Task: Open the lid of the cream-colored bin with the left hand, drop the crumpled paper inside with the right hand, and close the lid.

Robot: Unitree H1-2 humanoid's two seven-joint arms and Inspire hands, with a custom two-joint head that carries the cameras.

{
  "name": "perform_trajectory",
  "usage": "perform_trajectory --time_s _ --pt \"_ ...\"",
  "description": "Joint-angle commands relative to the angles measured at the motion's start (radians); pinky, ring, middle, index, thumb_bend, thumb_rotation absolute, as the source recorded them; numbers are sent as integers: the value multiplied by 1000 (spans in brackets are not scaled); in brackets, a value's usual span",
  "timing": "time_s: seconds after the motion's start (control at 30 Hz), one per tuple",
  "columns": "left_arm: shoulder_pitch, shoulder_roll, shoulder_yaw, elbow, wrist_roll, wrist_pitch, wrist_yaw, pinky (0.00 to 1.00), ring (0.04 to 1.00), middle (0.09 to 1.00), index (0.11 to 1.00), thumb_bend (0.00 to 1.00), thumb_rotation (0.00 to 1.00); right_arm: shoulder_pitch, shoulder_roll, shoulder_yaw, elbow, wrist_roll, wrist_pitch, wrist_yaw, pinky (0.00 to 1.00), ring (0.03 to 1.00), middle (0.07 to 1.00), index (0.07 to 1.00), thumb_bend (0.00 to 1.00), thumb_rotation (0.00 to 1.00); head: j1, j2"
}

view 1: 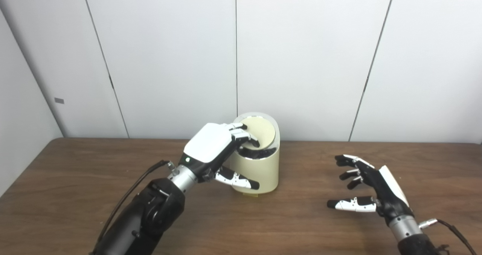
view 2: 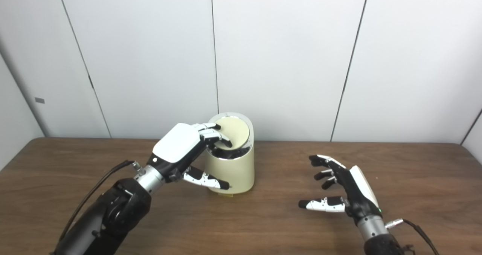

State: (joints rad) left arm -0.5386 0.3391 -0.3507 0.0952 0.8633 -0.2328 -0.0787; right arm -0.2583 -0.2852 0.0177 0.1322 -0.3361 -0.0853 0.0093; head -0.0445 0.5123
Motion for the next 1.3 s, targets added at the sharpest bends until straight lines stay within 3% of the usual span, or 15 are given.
perform_trajectory --time_s 0.0,0.47,0.73,0.9,1.13,1.27 --pt "-36 14 -12 -16 28 5 -12 869 885 746 729 903 490 -29 -8 -6 -45 4 -19 -13 489 640 770 772 802 155 -1 2" --pt "-45 31 -59 -56 183 137 -168 945 922 793 767 931 512 -22 -6 -6 -72 -2 -1 -13 489 634 763 768 801 147 -4 12" --pt "-49 31 -65 -70 182 156 -216 961 919 779 755 938 528 -19 -5 -6 -80 -7 8 -13 492 637 769 769 802 161 -5 14" --pt "-42 30 -43 -68 126 129 -173 952 902 762 742 929 524 -19 -4 -6 -84 -6 21 -13 494 638 770 770 799 149 -4 14" --pt "-22 18 30 -41 -33 2 -14 852 851 724 709 877 502 -21 -4 -4 -72 -7 4 -23 487 633 765 766 800 156 -3 12" --pt "-2 3 82 -29 -106 -64 69 820 845 732 735 815 482 -20 -2 -5 -69 -1 0 -26 483 628 760 762 803 139 -4 12"
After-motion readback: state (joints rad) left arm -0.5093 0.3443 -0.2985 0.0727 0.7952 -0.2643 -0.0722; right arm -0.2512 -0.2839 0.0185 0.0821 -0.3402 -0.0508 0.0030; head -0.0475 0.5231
